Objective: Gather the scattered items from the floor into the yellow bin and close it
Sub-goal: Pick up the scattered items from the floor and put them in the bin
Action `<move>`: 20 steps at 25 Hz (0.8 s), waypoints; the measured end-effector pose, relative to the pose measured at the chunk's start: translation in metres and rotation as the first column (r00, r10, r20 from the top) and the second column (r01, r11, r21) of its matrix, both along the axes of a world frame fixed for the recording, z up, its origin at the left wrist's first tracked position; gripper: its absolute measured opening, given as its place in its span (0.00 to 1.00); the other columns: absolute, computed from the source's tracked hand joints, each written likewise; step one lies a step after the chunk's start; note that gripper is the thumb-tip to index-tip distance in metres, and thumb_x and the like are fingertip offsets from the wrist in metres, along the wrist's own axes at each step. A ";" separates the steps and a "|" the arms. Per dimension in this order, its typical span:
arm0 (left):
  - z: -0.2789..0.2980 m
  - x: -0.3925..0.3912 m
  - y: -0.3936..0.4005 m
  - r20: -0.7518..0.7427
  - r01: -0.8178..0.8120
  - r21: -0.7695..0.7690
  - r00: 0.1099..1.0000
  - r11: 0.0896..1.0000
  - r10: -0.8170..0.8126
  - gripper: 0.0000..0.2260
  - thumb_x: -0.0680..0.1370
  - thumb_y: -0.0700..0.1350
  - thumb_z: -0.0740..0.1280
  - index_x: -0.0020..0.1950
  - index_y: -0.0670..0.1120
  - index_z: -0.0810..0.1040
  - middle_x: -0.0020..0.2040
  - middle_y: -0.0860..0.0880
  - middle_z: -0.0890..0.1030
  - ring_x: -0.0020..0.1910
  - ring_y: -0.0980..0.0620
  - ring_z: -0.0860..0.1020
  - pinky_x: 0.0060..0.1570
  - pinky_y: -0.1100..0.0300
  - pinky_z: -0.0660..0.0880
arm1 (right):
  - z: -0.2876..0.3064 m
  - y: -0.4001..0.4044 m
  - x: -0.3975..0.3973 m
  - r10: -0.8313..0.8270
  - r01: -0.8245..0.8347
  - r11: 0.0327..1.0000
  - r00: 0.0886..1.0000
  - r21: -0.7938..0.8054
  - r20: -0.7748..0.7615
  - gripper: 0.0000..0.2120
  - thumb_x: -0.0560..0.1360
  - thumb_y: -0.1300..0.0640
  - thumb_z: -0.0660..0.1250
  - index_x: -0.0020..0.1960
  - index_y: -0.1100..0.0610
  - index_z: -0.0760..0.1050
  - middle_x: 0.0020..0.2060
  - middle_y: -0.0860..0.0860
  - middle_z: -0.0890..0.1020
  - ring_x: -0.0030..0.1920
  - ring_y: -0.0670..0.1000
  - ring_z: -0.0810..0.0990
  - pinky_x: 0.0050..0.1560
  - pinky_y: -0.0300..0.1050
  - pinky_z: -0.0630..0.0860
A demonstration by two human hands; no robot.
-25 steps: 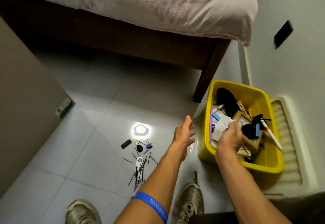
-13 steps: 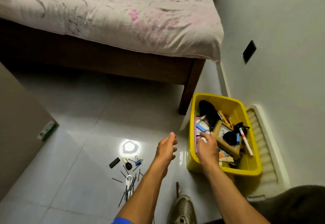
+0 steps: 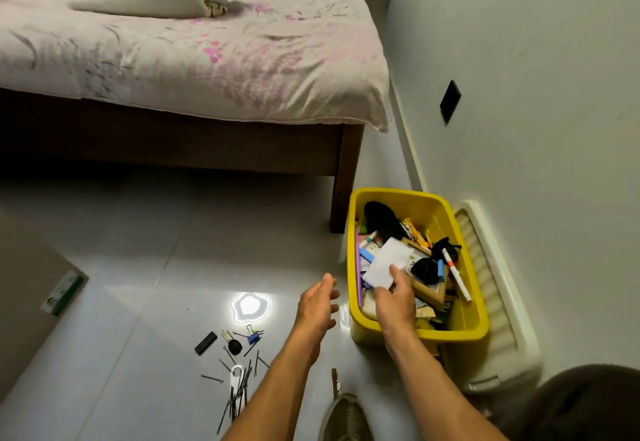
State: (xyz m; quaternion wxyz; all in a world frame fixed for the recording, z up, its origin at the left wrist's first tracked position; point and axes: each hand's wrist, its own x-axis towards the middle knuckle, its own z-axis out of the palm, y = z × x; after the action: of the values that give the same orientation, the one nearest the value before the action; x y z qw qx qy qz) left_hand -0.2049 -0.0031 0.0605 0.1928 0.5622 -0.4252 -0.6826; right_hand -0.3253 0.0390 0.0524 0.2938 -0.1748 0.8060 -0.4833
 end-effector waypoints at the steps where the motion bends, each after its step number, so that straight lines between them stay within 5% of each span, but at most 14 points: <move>1: 0.000 0.001 0.000 0.006 -0.006 -0.002 1.000 1.000 0.006 0.20 0.83 0.56 0.54 0.70 0.48 0.71 0.66 0.46 0.75 0.61 0.47 0.75 0.59 0.51 0.72 | 0.003 -0.001 -0.002 -0.007 0.006 0.998 1.000 -0.057 -0.018 0.29 0.79 0.67 0.61 0.77 0.50 0.61 0.78 0.50 0.58 0.75 0.55 0.62 0.66 0.48 0.70; 4: 0.000 0.006 0.001 0.013 -0.024 -0.004 1.000 1.000 0.024 0.20 0.83 0.56 0.54 0.71 0.47 0.70 0.65 0.47 0.75 0.59 0.49 0.74 0.56 0.53 0.72 | 0.008 0.003 0.003 -0.010 0.007 1.000 0.984 -0.018 -0.178 0.30 0.79 0.68 0.62 0.77 0.49 0.60 0.79 0.49 0.56 0.76 0.55 0.61 0.63 0.44 0.70; 6: -0.003 0.012 0.001 0.024 -0.029 -0.016 0.999 0.999 0.029 0.18 0.83 0.56 0.54 0.66 0.49 0.73 0.61 0.49 0.75 0.57 0.49 0.74 0.54 0.54 0.72 | 0.001 0.012 0.022 0.007 -0.007 1.000 0.959 0.003 -0.282 0.24 0.79 0.65 0.63 0.73 0.53 0.67 0.74 0.53 0.66 0.70 0.56 0.70 0.60 0.46 0.74; 9: -0.015 0.030 -0.002 0.063 -0.045 -0.028 0.997 0.999 0.047 0.11 0.83 0.55 0.55 0.45 0.55 0.73 0.52 0.50 0.75 0.50 0.50 0.73 0.47 0.56 0.71 | -0.019 0.027 0.052 0.231 -0.220 0.973 0.902 0.073 -0.365 0.13 0.79 0.61 0.63 0.62 0.54 0.74 0.58 0.54 0.79 0.54 0.52 0.79 0.47 0.41 0.76; 13: -0.050 0.067 -0.009 0.139 -0.122 0.033 0.983 0.992 0.117 0.13 0.82 0.56 0.55 0.39 0.55 0.69 0.42 0.53 0.73 0.46 0.49 0.72 0.43 0.56 0.71 | -0.055 0.032 0.076 0.498 -0.367 0.864 0.718 0.345 -0.486 0.10 0.78 0.57 0.63 0.58 0.52 0.78 0.51 0.52 0.83 0.50 0.53 0.81 0.46 0.43 0.76; 17: -0.091 0.101 -0.013 0.186 -0.163 0.091 0.972 0.982 0.144 0.11 0.81 0.54 0.58 0.40 0.55 0.71 0.46 0.50 0.75 0.48 0.48 0.74 0.52 0.52 0.73 | -0.114 0.034 0.094 0.618 -0.374 0.687 0.752 0.622 -0.230 0.13 0.78 0.54 0.62 0.61 0.54 0.75 0.58 0.52 0.82 0.56 0.54 0.79 0.52 0.43 0.74; 20: -0.122 0.125 -0.022 0.212 -0.207 0.102 0.960 0.973 0.182 0.07 0.81 0.51 0.60 0.46 0.54 0.75 0.49 0.50 0.78 0.51 0.48 0.76 0.59 0.50 0.73 | -0.149 0.037 0.090 0.535 -0.236 0.479 0.842 0.845 -0.069 0.15 0.77 0.50 0.63 0.60 0.56 0.75 0.59 0.55 0.80 0.61 0.59 0.75 0.60 0.51 0.72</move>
State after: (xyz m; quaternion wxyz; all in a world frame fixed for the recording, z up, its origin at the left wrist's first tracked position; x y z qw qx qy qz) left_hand -0.0795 -0.0248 -0.0614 0.1802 0.6784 -0.3421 -0.6247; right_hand -0.2354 0.0757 -0.0971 0.3059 -0.2769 0.9092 0.0555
